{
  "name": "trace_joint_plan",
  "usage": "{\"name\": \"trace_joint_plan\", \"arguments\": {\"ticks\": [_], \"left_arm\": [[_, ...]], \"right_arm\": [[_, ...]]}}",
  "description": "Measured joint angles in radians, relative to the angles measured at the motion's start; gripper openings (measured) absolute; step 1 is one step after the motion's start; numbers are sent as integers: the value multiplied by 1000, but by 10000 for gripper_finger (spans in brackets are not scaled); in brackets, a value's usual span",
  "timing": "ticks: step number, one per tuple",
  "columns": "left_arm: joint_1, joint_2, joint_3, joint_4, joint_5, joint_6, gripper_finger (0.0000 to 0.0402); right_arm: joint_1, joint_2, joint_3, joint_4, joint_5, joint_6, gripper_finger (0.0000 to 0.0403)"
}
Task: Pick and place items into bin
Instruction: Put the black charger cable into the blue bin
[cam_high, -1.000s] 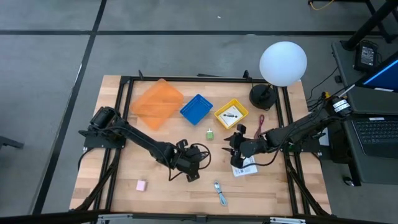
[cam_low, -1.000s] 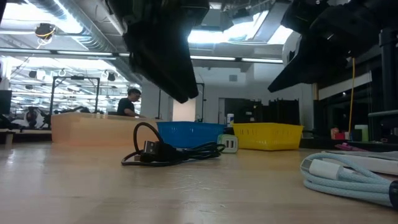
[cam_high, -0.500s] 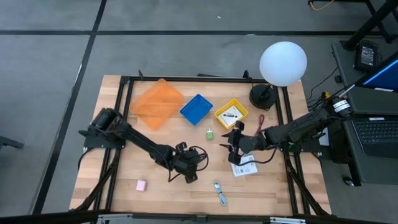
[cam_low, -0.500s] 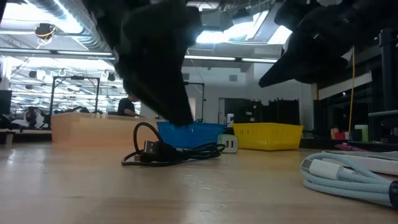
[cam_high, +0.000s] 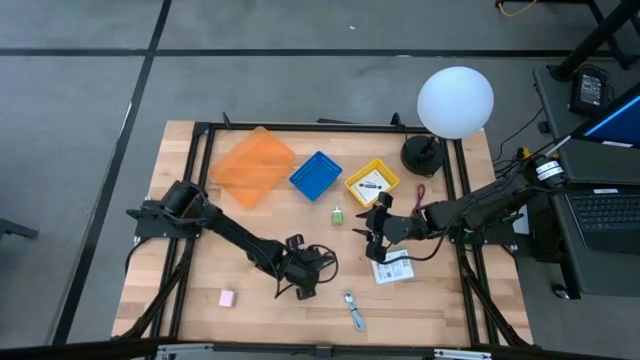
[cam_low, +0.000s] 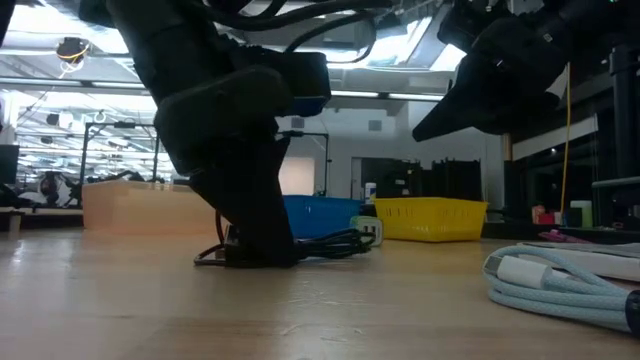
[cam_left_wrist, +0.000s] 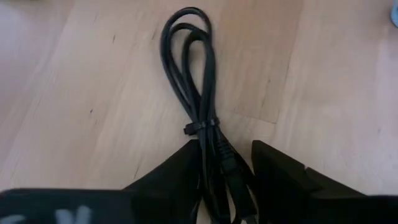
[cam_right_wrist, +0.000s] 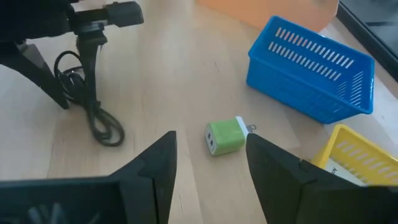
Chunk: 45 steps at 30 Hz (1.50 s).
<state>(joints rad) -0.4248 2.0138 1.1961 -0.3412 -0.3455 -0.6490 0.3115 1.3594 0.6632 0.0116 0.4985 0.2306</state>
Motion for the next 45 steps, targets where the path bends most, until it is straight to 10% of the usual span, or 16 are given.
{"name": "trace_joint_plan", "arguments": {"ticks": [7,27,45], "left_arm": [[3,-36,-3,-43,31,69,41],[-9,-269,-7,-335,-23,262,41],[-19,-576,-446,375,-16,444,41]], "right_arm": [[0,0,0,0,0,-1,172],[0,0,0,3,0,-4,172],[0,0,0,10,-1,-4,172]]}}
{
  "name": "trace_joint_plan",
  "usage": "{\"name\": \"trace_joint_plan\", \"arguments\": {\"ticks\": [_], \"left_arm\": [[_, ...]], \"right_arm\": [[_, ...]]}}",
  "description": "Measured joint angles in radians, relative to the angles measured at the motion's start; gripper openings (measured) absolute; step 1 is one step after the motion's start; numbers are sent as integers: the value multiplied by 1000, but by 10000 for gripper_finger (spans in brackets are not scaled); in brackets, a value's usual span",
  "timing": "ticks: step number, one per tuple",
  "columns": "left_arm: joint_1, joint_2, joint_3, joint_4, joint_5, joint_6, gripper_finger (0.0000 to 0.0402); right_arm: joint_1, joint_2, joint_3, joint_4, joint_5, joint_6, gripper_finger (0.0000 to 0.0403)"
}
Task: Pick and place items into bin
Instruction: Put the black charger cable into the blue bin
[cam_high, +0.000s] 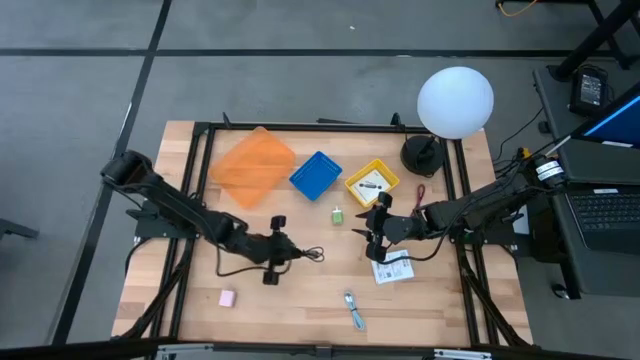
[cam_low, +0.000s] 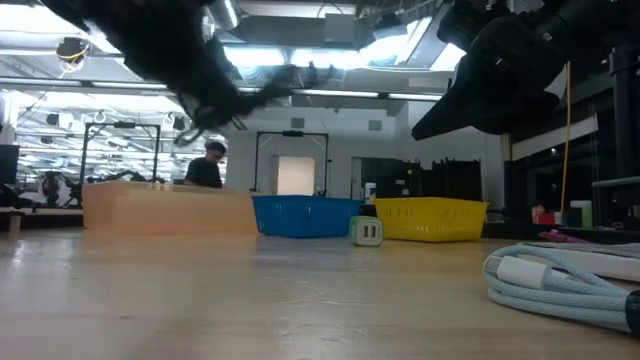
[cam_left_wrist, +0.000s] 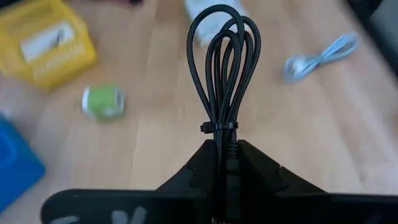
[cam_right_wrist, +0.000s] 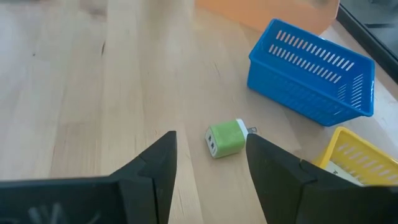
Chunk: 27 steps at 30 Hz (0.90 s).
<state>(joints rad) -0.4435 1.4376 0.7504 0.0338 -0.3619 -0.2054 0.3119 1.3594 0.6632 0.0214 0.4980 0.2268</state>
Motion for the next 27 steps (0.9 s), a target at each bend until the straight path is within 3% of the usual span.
{"name": "trace_joint_plan", "arguments": {"ticks": [8,12,23,27], "left_arm": [[56,-136,-178,212,55,161,41],[148,-175,-244,315,154,211,41],[413,-182,-257,357,451,305,41],[482,-182,-256,364,458,313,41]], "right_arm": [[0,0,0,37,0,3,172],[-2,0,0,51,0,5,172],[-2,0,0,57,0,3,172],[-2,0,0,57,0,5,172]]}}
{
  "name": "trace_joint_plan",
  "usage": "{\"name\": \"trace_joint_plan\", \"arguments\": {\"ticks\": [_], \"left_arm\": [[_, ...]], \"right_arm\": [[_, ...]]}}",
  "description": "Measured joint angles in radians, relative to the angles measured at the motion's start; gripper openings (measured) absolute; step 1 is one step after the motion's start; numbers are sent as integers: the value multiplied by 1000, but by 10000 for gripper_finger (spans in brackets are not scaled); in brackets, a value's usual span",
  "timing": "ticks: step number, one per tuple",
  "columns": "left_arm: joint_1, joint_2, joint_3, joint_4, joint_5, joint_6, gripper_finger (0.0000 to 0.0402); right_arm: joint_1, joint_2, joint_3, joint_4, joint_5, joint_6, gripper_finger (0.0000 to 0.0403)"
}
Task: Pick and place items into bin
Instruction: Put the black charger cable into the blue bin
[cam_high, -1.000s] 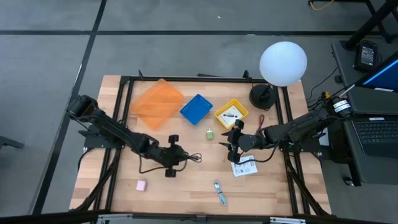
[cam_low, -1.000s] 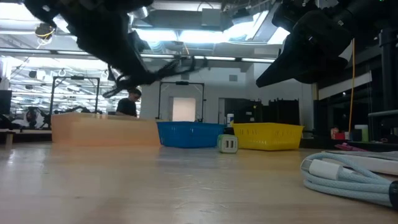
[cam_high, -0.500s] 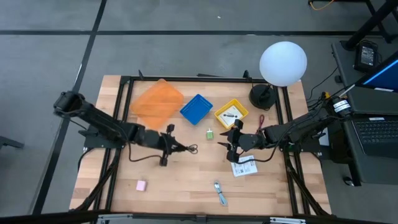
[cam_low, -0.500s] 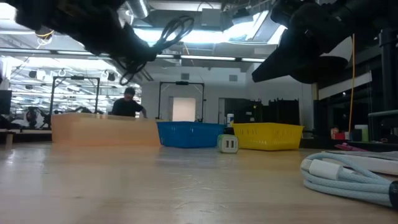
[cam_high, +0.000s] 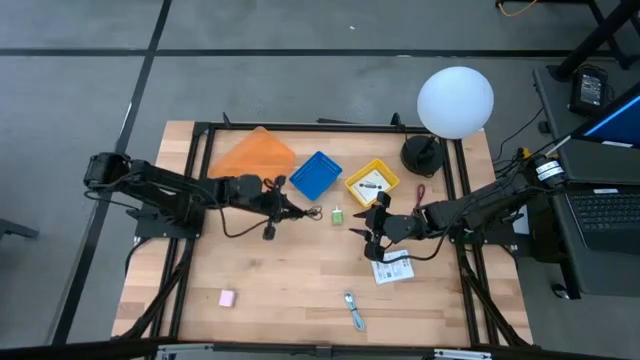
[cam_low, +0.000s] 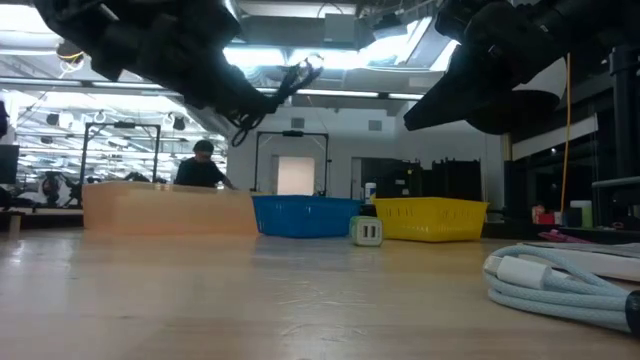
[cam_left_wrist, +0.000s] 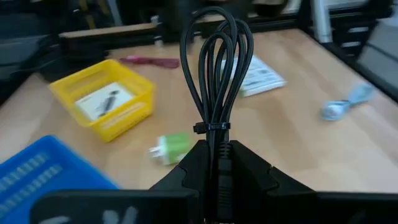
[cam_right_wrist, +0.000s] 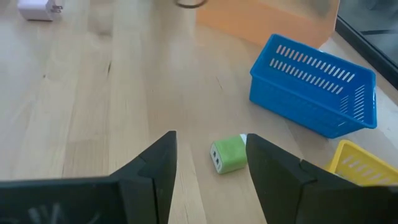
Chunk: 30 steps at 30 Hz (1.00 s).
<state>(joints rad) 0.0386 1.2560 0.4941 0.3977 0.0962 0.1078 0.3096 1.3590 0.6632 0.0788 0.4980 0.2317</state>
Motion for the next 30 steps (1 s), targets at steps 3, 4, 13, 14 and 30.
{"name": "trace_joint_plan", "arguments": {"ticks": [3,4,13,14,30], "left_arm": [[45,0,0,0,-6,-17,41],[56,0,0,-1,-6,-20,41],[114,14,90,-170,-74,-113,41],[114,24,114,-214,-101,-113,41],[189,284,514,-624,-276,-113,47]], "right_arm": [[0,0,0,0,0,-1,172],[0,0,0,1,0,-2,172],[-38,0,0,60,1,-55,172],[-45,0,0,73,1,-56,172],[-122,0,1,213,1,-248,172]]}}
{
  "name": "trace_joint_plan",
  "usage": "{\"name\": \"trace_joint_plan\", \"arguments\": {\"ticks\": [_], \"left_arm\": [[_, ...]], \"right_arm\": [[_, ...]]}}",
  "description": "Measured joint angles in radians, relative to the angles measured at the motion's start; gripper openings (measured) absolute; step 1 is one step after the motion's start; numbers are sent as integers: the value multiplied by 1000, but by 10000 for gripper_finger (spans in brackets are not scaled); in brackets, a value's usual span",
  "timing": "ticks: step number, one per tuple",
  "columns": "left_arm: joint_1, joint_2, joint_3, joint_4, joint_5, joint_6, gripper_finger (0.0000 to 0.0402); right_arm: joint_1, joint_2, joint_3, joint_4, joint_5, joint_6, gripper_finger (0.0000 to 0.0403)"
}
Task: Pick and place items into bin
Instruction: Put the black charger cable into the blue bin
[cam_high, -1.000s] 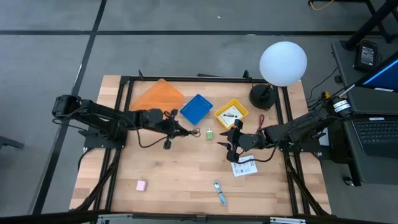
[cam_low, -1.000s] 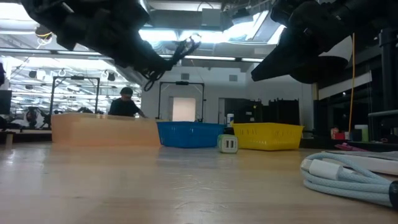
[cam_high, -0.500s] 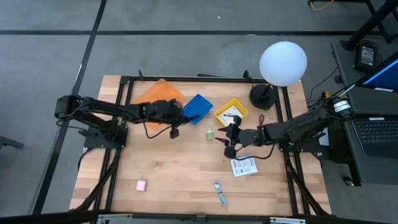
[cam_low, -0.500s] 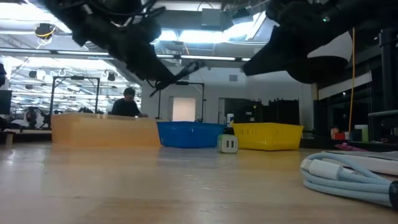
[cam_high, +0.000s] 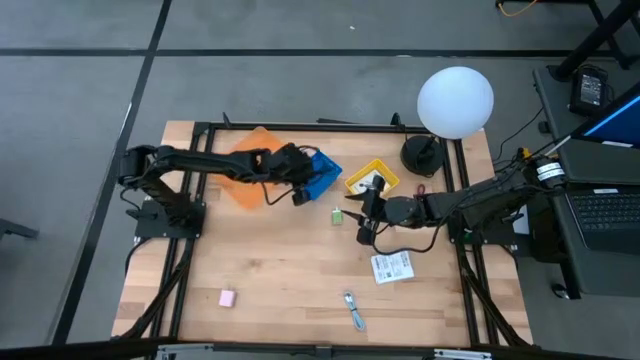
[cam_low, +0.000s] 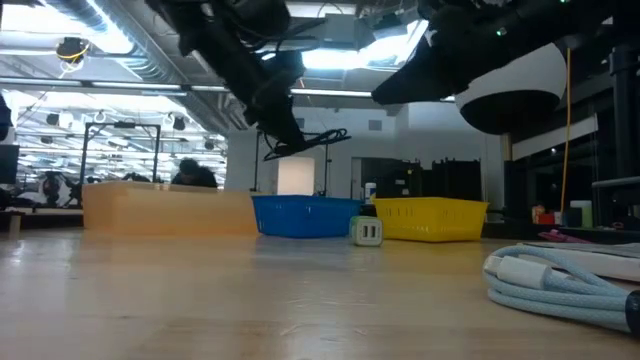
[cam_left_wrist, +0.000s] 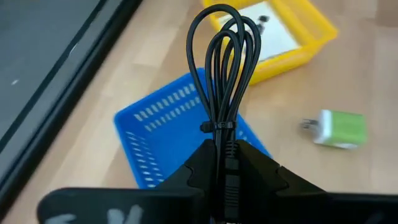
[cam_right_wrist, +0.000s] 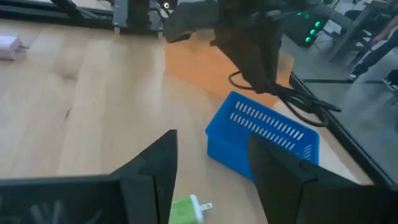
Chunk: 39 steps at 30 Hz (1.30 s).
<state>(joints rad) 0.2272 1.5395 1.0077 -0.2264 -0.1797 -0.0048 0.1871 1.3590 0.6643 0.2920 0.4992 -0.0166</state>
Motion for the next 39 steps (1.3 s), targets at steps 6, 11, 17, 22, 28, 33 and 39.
{"name": "trace_joint_plan", "arguments": {"ticks": [6,11,17,22,28,33,39], "left_arm": [[37,46,88,-62,-9,6,41],[57,59,92,-68,-2,0,42],[65,59,92,-79,1,-22,43],[61,69,92,-71,1,-36,43],[62,143,92,-45,-2,-38,43],[63,206,92,1,18,-56,47],[63,228,91,-3,17,-70,46]], "right_arm": [[-29,0,27,-2,0,-48,172],[-45,0,37,-3,0,-74,172],[-66,0,37,-4,0,-75,172],[-87,0,37,-2,0,-75,172],[-101,0,37,27,0,-76,172],[-100,0,37,29,0,-98,172],[-100,0,37,29,-1,-101,172]]}}
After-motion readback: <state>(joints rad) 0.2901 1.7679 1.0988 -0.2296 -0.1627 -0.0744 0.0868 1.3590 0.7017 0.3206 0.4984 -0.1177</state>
